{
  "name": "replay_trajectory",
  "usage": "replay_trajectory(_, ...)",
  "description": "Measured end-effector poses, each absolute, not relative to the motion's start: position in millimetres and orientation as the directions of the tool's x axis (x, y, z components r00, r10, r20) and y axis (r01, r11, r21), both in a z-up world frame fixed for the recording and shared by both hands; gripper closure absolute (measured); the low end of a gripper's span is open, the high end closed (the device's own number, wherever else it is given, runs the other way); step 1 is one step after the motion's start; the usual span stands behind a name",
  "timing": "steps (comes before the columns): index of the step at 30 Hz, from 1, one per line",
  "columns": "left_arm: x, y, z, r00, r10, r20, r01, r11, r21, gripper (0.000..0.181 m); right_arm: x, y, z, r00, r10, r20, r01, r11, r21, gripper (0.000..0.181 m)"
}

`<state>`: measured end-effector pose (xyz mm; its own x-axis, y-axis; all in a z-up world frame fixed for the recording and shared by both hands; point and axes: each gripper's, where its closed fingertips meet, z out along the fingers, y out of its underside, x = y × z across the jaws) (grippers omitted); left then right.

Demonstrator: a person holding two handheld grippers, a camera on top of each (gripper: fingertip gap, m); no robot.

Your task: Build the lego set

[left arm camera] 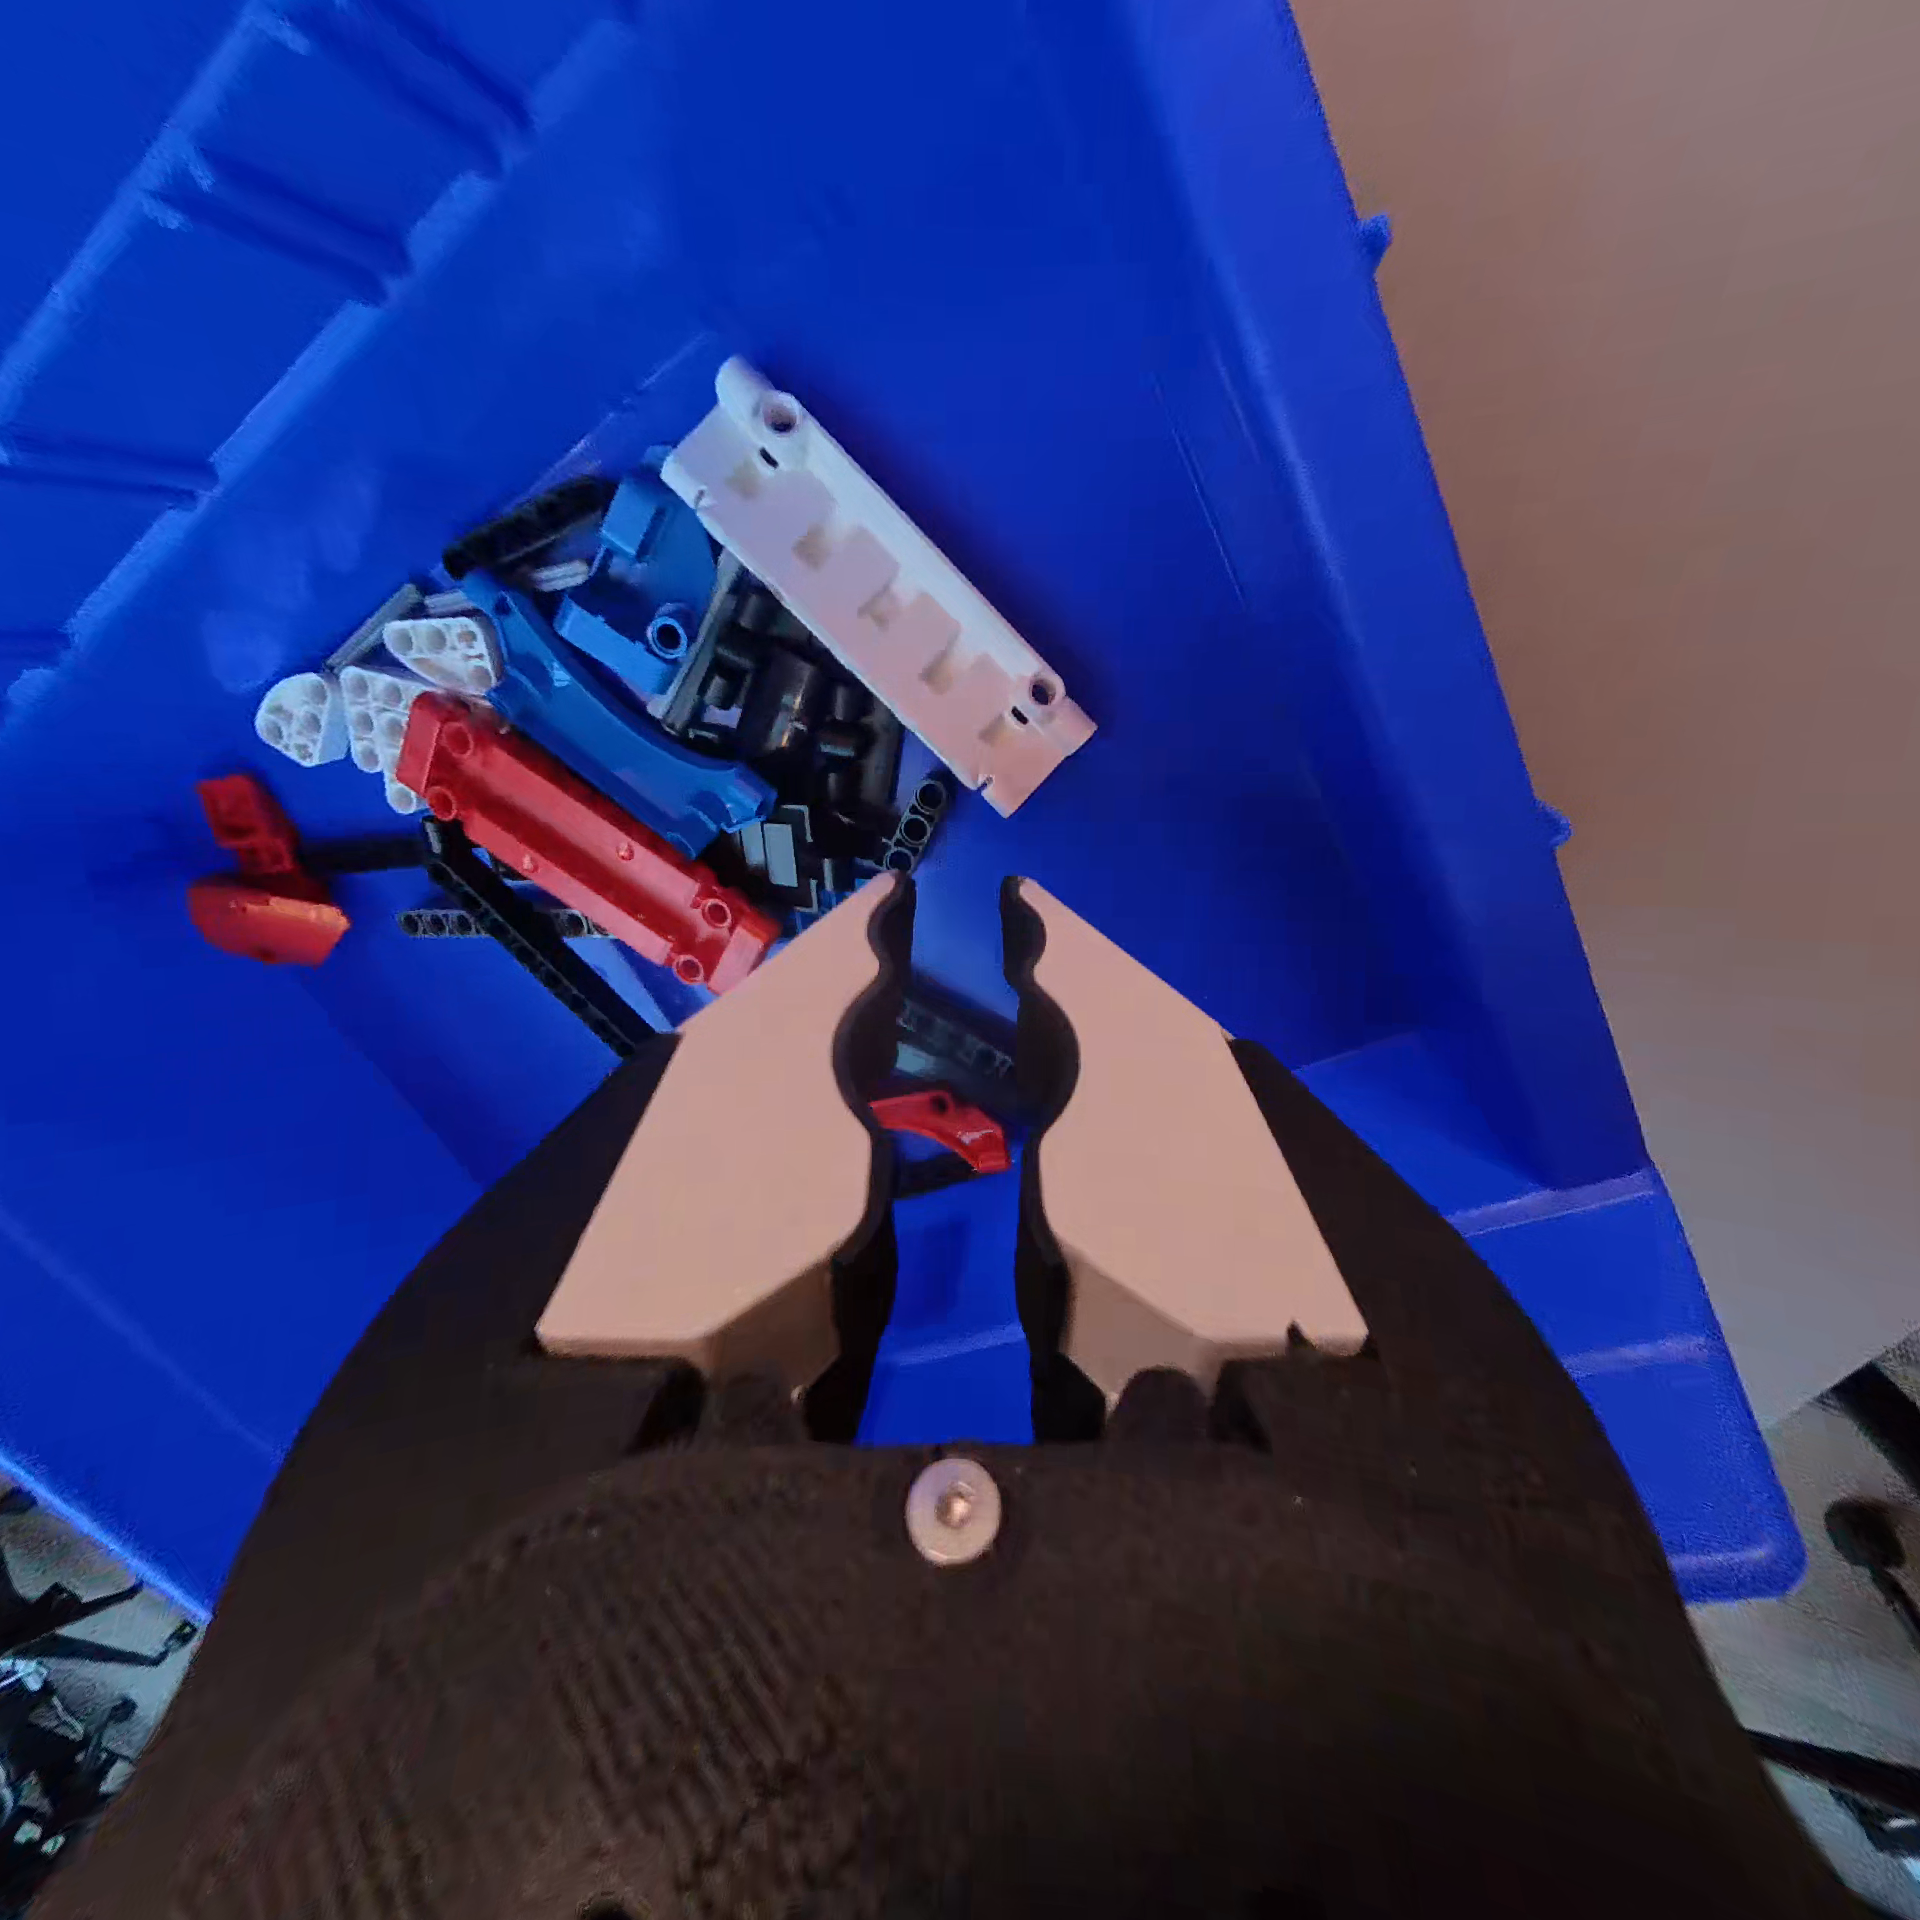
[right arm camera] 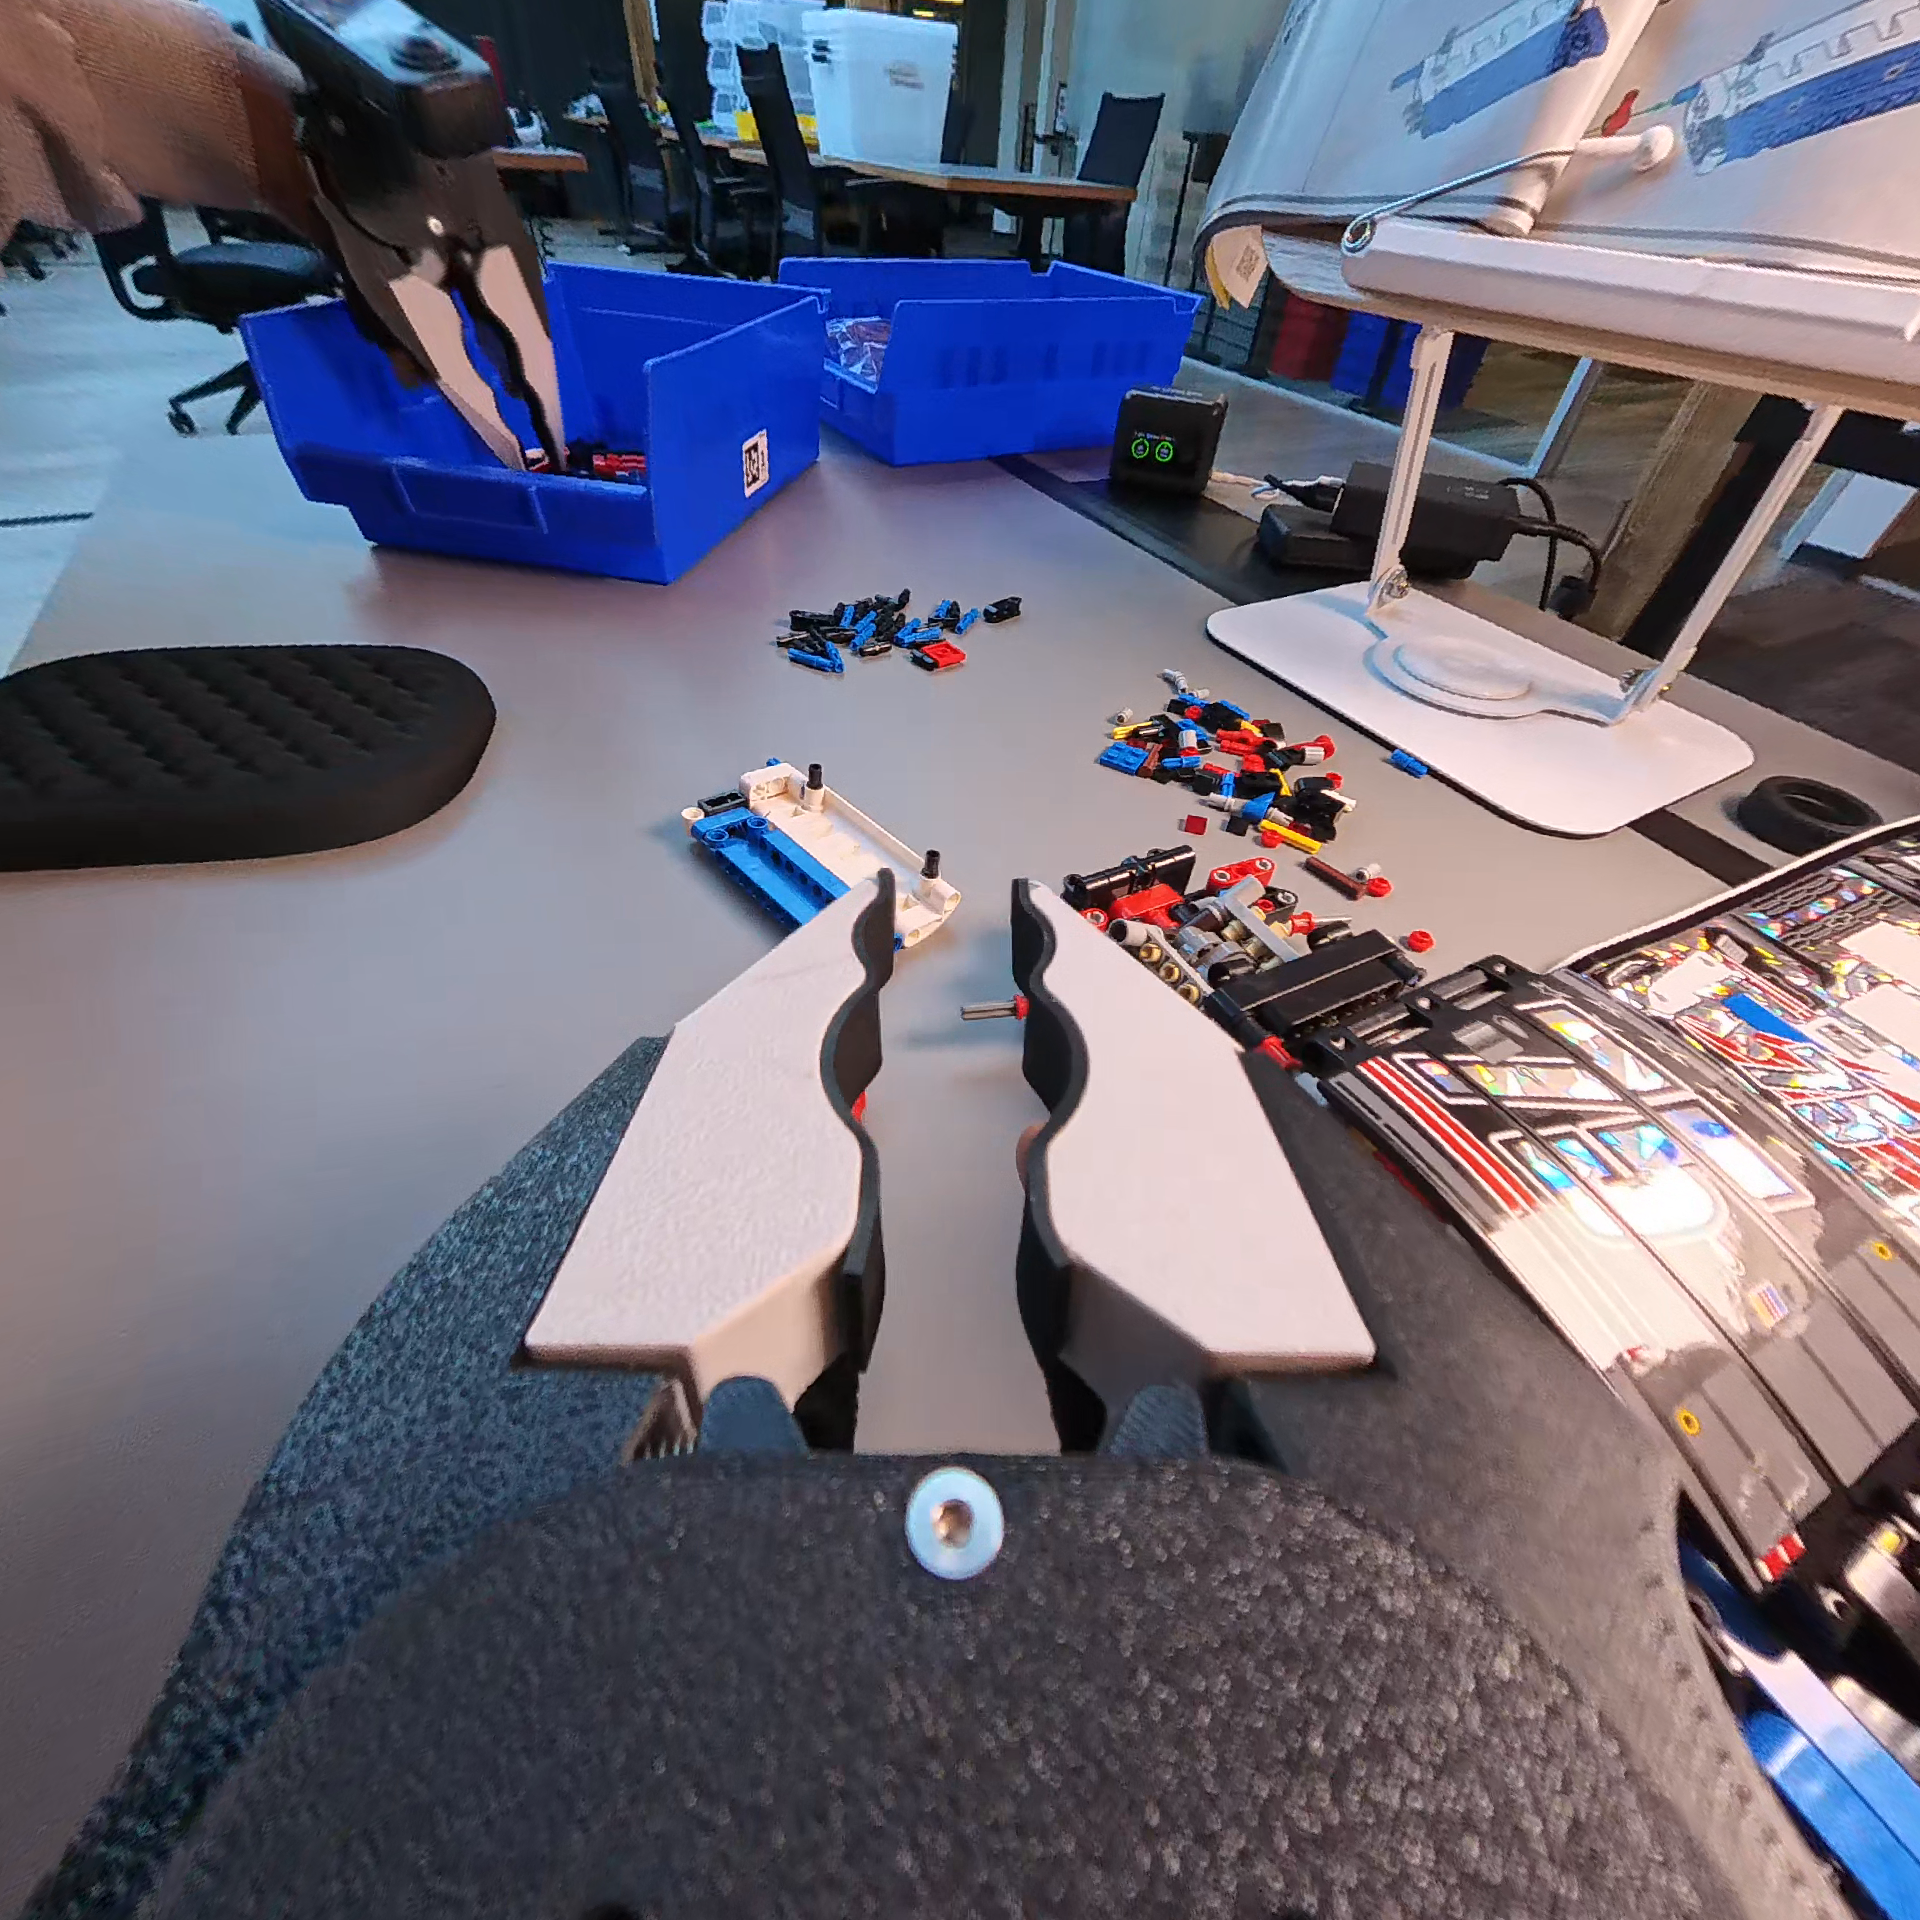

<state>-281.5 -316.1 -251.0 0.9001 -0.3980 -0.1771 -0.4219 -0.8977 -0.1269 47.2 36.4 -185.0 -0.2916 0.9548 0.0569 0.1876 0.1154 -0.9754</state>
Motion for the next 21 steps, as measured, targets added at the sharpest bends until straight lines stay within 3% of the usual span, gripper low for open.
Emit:
replay_trajectory(6,-287,-307,-266,0.865,-0.466,-0.185,-0.486,-0.871,-0.074,0.163,45,41,-187,-0.278,0.960,0.033,0.199,0.091,-0.976,0.162)
replay_trajectory(8,-291,-304,-272,0.859,-0.474,-0.194,-0.492,-0.869,-0.053,0.173,44,42,-189,-0.275,0.961,0.033,0.205,0.092,-0.974,0.162)
replay_trajectory(12,-299,-302,-265,0.867,-0.467,-0.174,-0.480,-0.876,-0.038,0.175,45,43,-190,-0.270,0.962,0.038,0.207,0.096,-0.974,0.162)
replay_trajectory(17,-305,-286,-220,0.962,-0.265,-0.060,-0.272,-0.926,-0.262,0.175,45,45,-188,-0.267,0.964,0.021,0.197,0.076,-0.978,0.163)
replay_trajectory(21,-294,-269,-198,0.976,-0.210,0.065,-0.163,-0.890,-0.425,0.175,45,46,-188,-0.267,0.964,0.011,0.196,0.066,-0.978,0.163)
